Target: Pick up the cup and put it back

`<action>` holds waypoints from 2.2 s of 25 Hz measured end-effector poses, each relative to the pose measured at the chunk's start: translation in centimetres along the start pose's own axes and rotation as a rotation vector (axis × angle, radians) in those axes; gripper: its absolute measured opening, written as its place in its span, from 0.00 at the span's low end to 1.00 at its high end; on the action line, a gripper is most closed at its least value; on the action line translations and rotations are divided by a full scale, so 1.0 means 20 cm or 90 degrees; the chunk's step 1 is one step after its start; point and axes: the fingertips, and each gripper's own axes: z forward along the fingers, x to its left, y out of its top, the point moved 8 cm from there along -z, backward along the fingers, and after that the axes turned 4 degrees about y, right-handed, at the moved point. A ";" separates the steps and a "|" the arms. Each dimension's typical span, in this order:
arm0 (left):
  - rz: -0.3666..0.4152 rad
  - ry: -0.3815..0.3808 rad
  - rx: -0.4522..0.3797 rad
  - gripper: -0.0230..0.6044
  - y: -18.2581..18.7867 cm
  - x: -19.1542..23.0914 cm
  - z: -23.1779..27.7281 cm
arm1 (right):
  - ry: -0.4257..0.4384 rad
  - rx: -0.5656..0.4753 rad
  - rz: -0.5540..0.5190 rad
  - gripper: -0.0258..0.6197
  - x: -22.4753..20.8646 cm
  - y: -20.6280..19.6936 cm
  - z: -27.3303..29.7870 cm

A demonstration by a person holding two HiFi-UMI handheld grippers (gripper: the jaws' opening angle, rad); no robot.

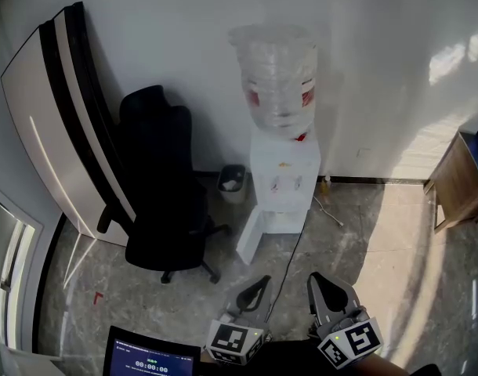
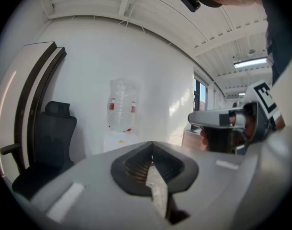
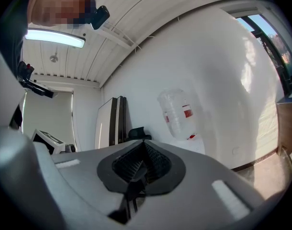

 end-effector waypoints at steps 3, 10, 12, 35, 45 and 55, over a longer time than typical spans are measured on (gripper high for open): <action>-0.002 0.000 0.001 0.04 -0.01 0.00 -0.01 | -0.006 0.001 0.006 0.05 0.00 0.00 -0.01; -0.011 0.005 0.013 0.04 0.01 -0.08 0.04 | -0.003 0.013 0.010 0.05 -0.07 -0.01 -0.05; -0.011 0.005 0.016 0.04 -0.03 -0.13 0.07 | 0.001 0.016 0.014 0.05 -0.13 0.00 -0.08; -0.009 0.079 0.010 0.04 -0.07 -0.92 0.67 | 0.061 0.043 0.032 0.08 -1.07 0.12 -0.47; -0.042 0.098 -0.026 0.04 -0.02 -0.67 0.85 | 0.081 0.068 -0.016 0.08 -1.12 0.19 -0.14; -0.070 0.176 -0.044 0.04 0.06 -0.17 1.00 | 0.130 0.082 -0.067 0.10 -1.10 0.22 0.39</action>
